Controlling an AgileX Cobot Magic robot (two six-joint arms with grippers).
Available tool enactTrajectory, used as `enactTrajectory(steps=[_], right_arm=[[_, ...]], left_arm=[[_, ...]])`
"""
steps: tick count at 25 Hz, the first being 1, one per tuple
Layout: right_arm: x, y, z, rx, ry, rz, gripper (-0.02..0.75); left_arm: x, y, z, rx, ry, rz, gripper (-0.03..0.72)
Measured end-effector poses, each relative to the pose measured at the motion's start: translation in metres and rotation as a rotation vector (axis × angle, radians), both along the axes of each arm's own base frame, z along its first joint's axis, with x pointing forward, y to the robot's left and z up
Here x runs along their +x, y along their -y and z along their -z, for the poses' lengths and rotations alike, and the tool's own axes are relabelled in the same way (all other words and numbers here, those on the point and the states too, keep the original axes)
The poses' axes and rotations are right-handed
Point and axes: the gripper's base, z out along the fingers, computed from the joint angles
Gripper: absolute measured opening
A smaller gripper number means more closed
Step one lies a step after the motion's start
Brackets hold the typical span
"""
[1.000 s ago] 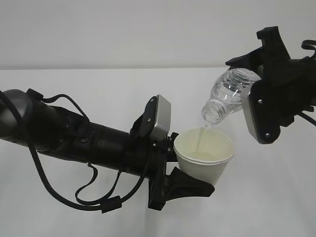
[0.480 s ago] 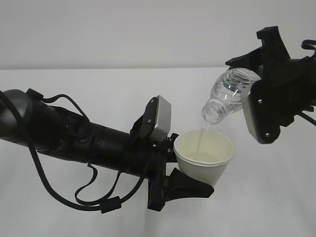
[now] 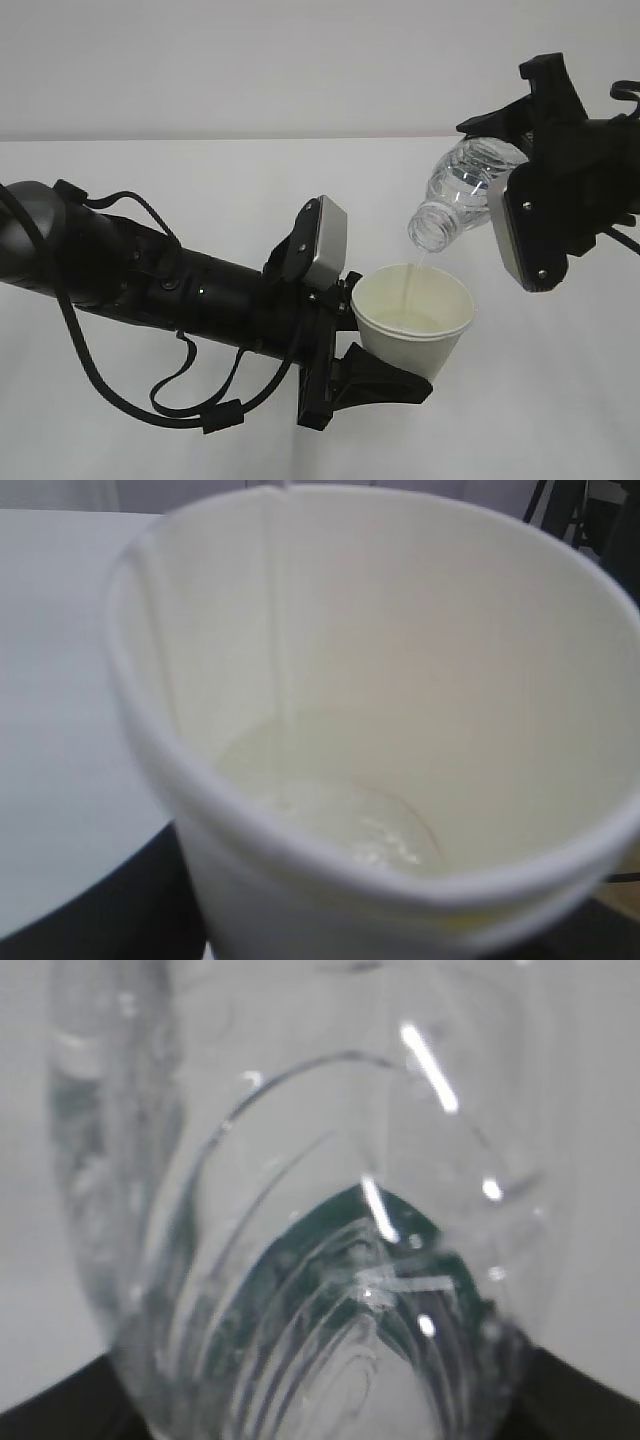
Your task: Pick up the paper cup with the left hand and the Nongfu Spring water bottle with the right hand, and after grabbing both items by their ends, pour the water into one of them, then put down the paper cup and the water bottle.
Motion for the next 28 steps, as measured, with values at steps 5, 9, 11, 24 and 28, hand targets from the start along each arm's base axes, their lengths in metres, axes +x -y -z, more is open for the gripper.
enactTrajectory(steps=[5,9,11,24,28], right_arm=[[0.0,0.0,0.0,-0.007,0.003,-0.003,0.449],[0.0,0.0,0.0,-0.008,0.004,-0.004,0.449],[0.0,0.0,0.0,-0.008,0.004,-0.004,0.449],[0.0001,-0.0005,-0.0006,-0.008,0.01,-0.01,0.449],[0.0,-0.0014,-0.0015,0.0,0.018,-0.019,0.449]], left_arm=[[-0.0002,0.0,0.0,0.0,0.0,0.002,0.446],[-0.0002,0.0,0.0,0.0,0.0,0.002,0.446],[-0.0001,0.0,0.0001,0.001,0.001,0.001,0.446],[0.001,0.0003,-0.0006,-0.006,-0.005,-0.013,0.446],[0.0013,0.0003,-0.0007,-0.008,-0.006,-0.017,0.445]])
